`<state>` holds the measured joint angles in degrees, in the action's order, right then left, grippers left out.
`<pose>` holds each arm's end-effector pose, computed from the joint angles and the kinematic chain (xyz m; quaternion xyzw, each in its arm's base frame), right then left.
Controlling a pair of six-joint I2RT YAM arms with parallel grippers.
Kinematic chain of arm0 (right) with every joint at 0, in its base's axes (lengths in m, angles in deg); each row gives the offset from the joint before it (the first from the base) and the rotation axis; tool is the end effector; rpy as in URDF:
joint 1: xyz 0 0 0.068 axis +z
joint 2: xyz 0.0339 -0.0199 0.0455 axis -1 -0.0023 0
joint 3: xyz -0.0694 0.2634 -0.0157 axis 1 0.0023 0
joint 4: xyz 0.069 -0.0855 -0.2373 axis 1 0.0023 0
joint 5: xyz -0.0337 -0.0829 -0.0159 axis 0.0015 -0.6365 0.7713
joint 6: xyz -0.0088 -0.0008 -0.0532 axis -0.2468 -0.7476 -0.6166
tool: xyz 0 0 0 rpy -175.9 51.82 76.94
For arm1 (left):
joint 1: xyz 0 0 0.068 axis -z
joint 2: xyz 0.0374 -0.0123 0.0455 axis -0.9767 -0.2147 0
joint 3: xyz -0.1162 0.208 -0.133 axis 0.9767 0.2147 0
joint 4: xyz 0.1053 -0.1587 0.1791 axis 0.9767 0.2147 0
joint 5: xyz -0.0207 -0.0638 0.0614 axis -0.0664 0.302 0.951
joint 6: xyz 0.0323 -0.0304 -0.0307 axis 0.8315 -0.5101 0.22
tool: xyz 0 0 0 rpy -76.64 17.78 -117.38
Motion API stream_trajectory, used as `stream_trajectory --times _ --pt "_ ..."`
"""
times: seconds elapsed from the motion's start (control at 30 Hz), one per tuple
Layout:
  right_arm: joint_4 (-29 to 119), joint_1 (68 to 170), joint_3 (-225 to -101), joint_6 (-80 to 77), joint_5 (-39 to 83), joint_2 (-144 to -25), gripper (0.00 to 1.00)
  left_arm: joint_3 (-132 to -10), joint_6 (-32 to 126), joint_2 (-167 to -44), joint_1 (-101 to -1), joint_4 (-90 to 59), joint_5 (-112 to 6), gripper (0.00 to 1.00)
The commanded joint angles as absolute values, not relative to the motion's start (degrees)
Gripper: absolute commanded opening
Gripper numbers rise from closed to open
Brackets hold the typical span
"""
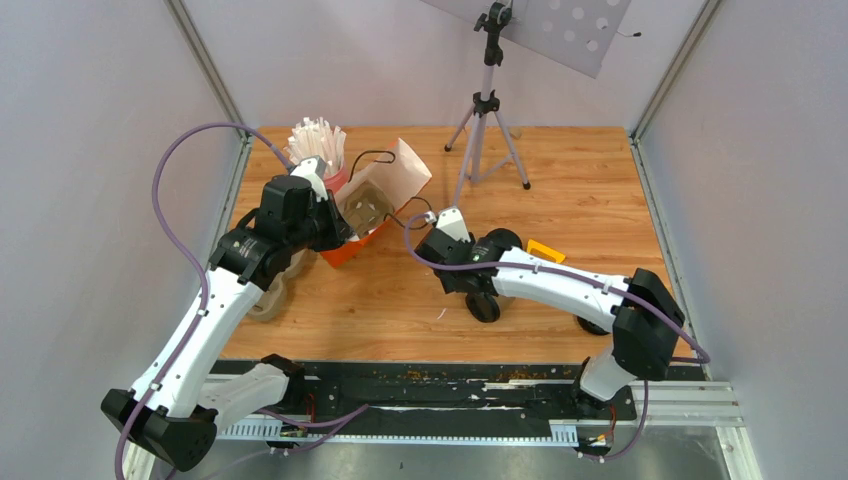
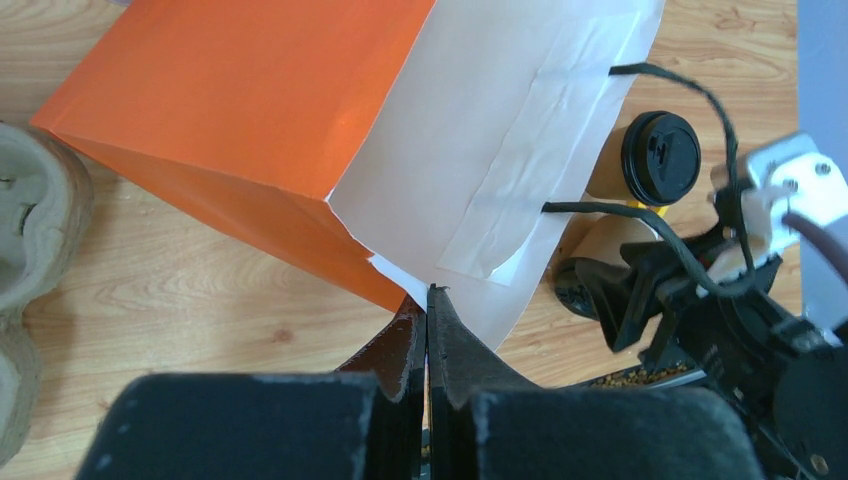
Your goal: Pack the takeout coffee
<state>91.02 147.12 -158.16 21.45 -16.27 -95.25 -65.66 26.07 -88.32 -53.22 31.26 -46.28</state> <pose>0.1875 0.2580 0.2488 -0.1745 0.9313 -0.0592 0.3142 0.1836 -0.0844 0.3701 -0.0590 0.8886 -0.2289 0.3930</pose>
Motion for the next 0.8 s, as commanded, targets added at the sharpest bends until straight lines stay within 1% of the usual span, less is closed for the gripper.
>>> stream_trajectory --times 0.0,0.1,0.2,0.43,0.57,0.77 --pt "90.7 149.9 -156.4 13.6 -13.9 -89.5 0.48 -66.2 26.8 -87.4 -53.2 29.2 -45.9 0.00" --pt "94.5 150.0 -155.5 12.1 -12.9 -87.3 0.56 -66.0 26.8 -87.4 -53.2 28.9 -46.0 0.00" --pt "98.5 150.0 -155.0 12.6 -11.2 -85.6 0.58 -65.9 26.7 -87.4 -53.2 28.6 -46.1 0.00" --pt "107.8 150.0 -154.9 16.0 -9.6 -86.1 0.58 -65.9 26.6 -87.8 -53.2 28.0 -46.5 0.00" --pt "109.9 150.0 -153.5 16.9 -8.9 -87.1 0.55 -66.1 27.0 -88.2 -53.2 28.4 -45.8 0.00" --pt "111.2 150.0 -150.9 17.8 -9.0 -87.0 0.54 -66.4 27.1 -88.7 -53.2 28.4 -45.6 0.00"
